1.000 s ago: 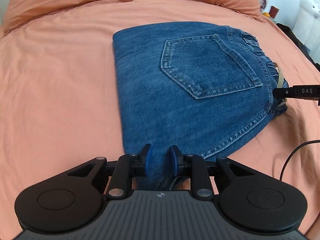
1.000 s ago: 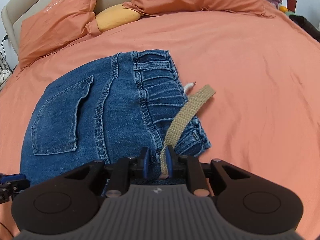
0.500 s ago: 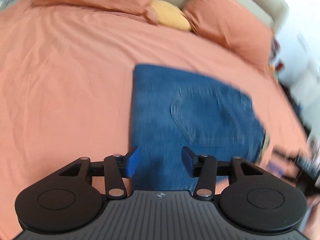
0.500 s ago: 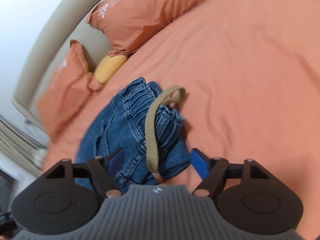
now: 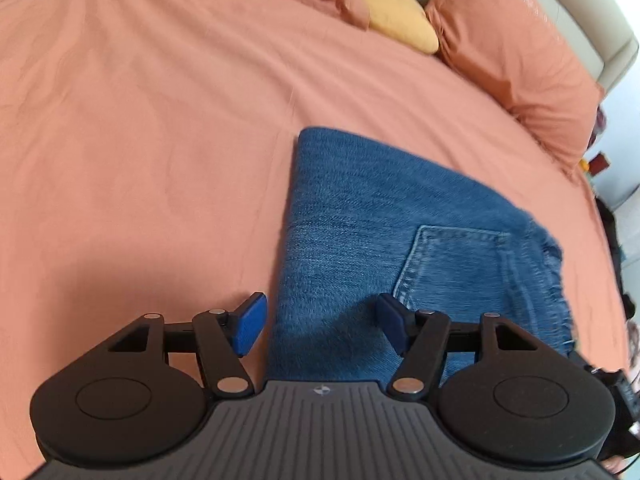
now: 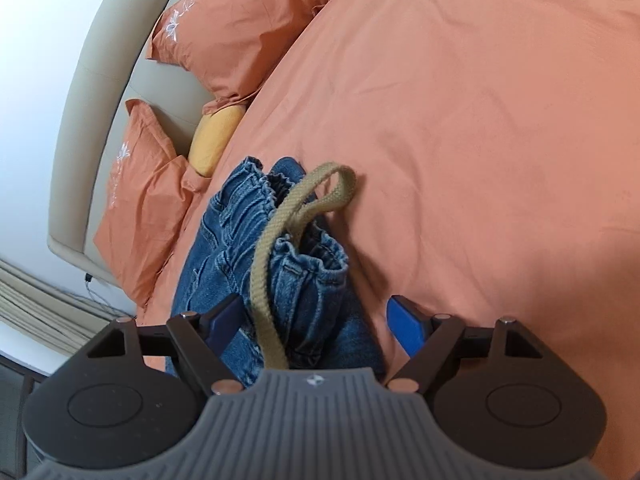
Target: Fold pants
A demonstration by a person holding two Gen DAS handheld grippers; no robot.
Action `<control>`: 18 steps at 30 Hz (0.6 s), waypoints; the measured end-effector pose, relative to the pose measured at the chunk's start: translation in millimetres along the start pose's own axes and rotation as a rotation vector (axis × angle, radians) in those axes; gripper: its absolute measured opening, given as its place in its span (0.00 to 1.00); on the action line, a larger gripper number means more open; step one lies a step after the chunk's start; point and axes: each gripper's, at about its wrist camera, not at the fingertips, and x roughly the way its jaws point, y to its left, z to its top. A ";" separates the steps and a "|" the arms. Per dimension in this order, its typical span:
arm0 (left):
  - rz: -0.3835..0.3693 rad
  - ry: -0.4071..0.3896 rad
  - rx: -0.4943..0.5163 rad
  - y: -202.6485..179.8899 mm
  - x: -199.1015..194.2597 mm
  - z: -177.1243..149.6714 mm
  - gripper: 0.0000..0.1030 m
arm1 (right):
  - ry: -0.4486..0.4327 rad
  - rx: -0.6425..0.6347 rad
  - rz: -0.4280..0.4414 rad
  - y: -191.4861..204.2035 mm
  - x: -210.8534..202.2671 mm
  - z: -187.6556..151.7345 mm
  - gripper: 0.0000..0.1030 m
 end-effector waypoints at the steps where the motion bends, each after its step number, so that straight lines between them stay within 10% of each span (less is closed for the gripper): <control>1: -0.001 0.003 0.003 0.2 5.1 1.1 0.73 | 0.001 -0.003 0.004 -0.3 2.6 0.5 0.73; 10: -0.067 -0.023 -0.060 17.9 22.9 3.5 0.84 | 0.008 0.060 0.076 -11.8 27.5 8.5 0.49; 13: -0.064 -0.031 -0.051 14.7 21.4 1.3 0.76 | 0.038 0.080 0.098 -13.4 37.8 13.7 0.40; 18: -0.067 -0.020 -0.060 9.9 14.7 1.2 0.32 | 0.053 0.109 0.133 -12.2 32.2 16.1 0.28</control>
